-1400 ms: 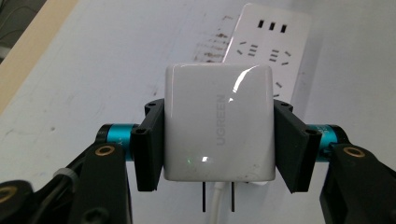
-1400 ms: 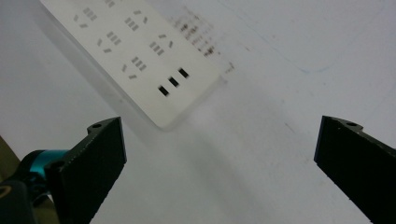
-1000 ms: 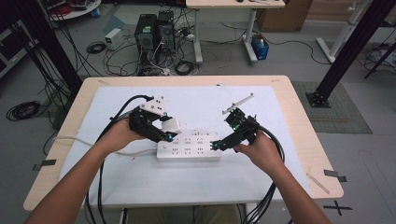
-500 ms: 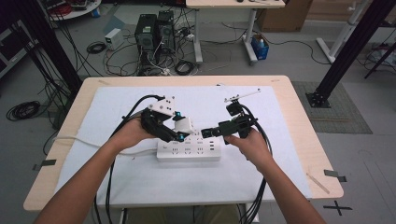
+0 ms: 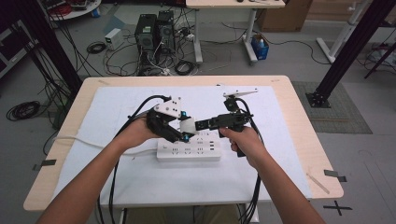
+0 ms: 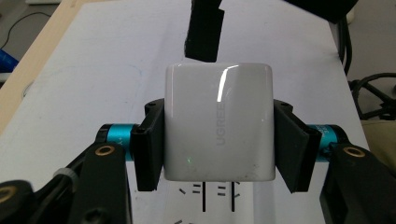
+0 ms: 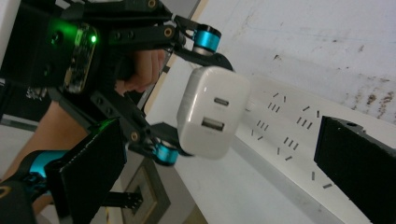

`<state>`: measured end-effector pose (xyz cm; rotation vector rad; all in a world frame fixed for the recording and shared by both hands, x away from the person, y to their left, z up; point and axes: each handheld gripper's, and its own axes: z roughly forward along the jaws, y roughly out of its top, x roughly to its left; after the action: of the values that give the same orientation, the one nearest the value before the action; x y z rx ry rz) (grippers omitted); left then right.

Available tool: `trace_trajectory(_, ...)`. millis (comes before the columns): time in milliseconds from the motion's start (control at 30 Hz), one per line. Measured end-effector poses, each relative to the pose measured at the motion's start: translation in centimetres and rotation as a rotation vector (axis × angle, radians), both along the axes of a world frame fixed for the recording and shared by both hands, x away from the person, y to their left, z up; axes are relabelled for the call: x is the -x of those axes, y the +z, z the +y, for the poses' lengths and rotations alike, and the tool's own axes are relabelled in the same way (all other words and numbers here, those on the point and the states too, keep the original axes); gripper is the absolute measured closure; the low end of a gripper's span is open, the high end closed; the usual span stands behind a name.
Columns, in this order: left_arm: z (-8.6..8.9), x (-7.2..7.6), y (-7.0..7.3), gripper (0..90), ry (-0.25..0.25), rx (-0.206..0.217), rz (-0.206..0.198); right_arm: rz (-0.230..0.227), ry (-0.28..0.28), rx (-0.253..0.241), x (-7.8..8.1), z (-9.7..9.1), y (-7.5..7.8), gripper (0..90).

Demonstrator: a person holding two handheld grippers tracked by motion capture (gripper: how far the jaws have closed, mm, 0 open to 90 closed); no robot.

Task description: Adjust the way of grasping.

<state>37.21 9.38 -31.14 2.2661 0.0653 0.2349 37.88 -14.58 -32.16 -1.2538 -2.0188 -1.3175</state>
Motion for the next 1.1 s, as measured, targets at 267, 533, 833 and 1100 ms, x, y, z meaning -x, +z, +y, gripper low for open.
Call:
trace_trajectory(267, -1.0, 0.1, 0.5, 42.4, -0.006, -0.003, -0.030, 0.030, -0.033, -0.017, -0.5, 0.3, -0.7, 7.3)
trace_trajectory(533, -1.5, 0.4, 0.6, 42.5, -0.019, -0.017, -0.049, 0.061, -0.030, -0.051, -0.8, 0.3, -1.2, 20.4)
trace_trajectory(833, -1.8, 0.6, 0.7, 42.5, -0.029, -0.044, -0.065, 0.084, -0.005, -0.092, -0.8, 0.4, -1.7, 32.7)
trace_trajectory(1100, -2.2, 0.7, 0.9, 42.5, -0.032, -0.051, -0.085, 0.092, 0.007, -0.106, -0.8, 0.6, -1.9, 42.5)
